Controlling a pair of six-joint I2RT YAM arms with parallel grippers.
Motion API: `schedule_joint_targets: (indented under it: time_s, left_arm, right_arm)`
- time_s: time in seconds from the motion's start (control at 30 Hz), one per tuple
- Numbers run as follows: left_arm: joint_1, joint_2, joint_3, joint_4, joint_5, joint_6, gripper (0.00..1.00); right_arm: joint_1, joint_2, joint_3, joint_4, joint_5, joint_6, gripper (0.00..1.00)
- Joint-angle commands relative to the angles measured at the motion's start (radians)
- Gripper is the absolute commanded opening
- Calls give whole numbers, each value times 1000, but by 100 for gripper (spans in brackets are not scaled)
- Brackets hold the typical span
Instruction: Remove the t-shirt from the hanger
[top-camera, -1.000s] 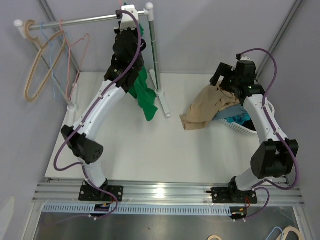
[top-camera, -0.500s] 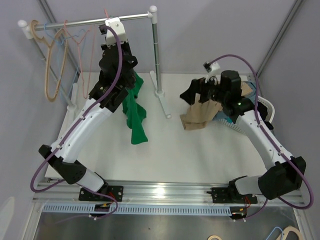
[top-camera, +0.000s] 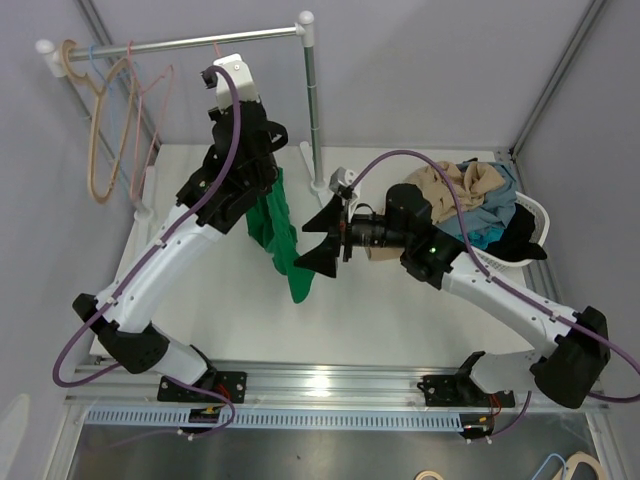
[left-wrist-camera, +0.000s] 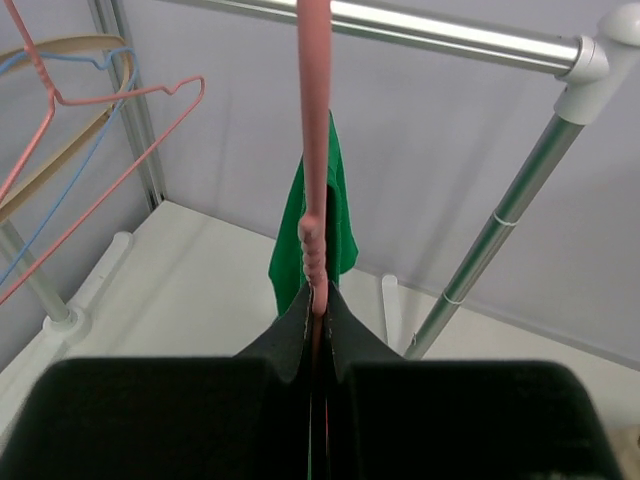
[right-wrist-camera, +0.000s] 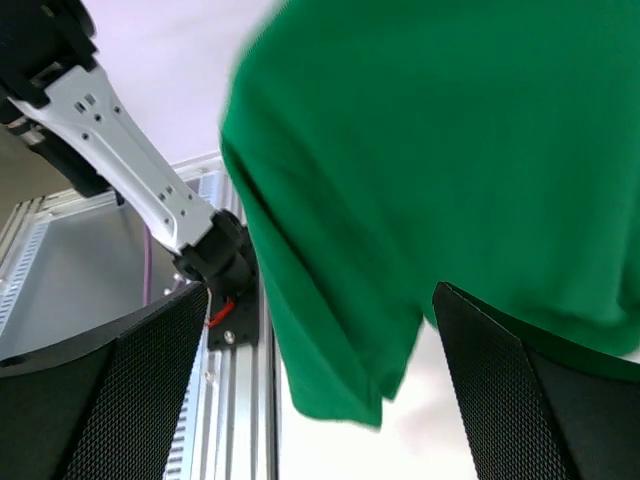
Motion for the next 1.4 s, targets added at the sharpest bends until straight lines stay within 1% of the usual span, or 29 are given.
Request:
schedule_joint_targets:
  time_s: [0.0,0.03,0.07,0.1,0.17,0.2,0.27,0.3,0.37,0.43,0.5,0.53,0.6,0.63,0.67,0.7,0.73,0.77,0.8,0.83,0.87,0.9,0.93,0.97,1.07,1.13,1.23,1.3,1.37]
  left_arm:
    - [-14,-44,19,-61,-10,-117,1]
    - [-17,-44,30,-85,-8,-139,1]
    - [-19,-42,31,-110,-8,-160,1]
    - [-19,-41,33,-125,-7,-176,1]
    - [-19,-32,30,-107,-1,-165,1]
    - [-19,-22,41,-96,-2,-155,1]
    - [-16,-5,65,-84,1,-141,1]
    - [-14,13,71,-69,1,-112,1]
    - [5,39,126,-49,11,-93,1]
    - [39,87,165,-94,41,-105,1]
    - [58,128,237,-113,70,-107,1]
    - [65,140,266,-113,76,-96,1]
    - [78,169,329,-104,82,-44,1]
    - [79,198,385,-114,81,-33,1]
    - [78,211,412,-163,84,-30,1]
    - [78,217,438,-211,93,-61,1]
    - [73,216,511,-275,131,-96,1]
    - [68,202,525,-405,159,-177,1]
    - [61,179,521,-468,200,-220,1]
    - [33,113,484,-530,275,-262,1]
    - [9,70,454,-573,288,-295,1]
    - [-23,17,341,-602,285,-331,1]
    - [-84,-37,279,-601,282,-345,1]
    - [-109,-145,108,-589,316,-368,1]
    - [-146,-257,-31,-616,486,-398,1]
    - [-183,-317,-53,-735,504,-434,1]
    - [-218,-425,-151,-873,482,-481,1]
    - [-220,-499,-233,-901,510,-501,1]
    - [-220,-594,-251,-955,483,-527,1]
  right_arm:
    - [39,67,55,133,21,24,99]
    - [45,85,64,145,15,35,99]
    - [51,110,71,153,6,44,96]
    - [69,117,72,160,3,52,84]
    - [92,127,80,145,4,47,71]
    - [120,127,86,106,29,39,38]
    - [149,122,87,47,56,21,3]
    - [161,98,80,21,66,16,0]
    - [212,50,33,-30,96,6,0]
    - [287,-54,-14,-65,162,3,0]
    - [332,-134,-107,-56,173,41,0]
    - [368,-145,-147,-15,176,58,0]
    - [384,-134,-252,24,204,105,0]
    - [381,-93,-282,71,213,119,0]
    - [378,-62,-300,96,220,131,0]
    - [370,-33,-316,127,228,140,0]
    - [360,20,-310,165,237,151,0]
    - [323,44,-298,179,242,156,0]
    - [298,64,-281,191,253,157,0]
    - [271,103,-234,200,254,160,0]
    - [242,125,-203,197,251,157,0]
    - [190,143,-168,181,239,153,0]
    - [168,159,-99,167,231,139,0]
    - [149,186,-66,150,230,131,0]
    - [91,212,21,108,218,111,0]
    - [65,225,43,104,217,107,0]
    - [37,240,63,105,225,105,0]
    - [22,249,64,114,225,113,0]
    - [5,256,68,105,240,116,0]
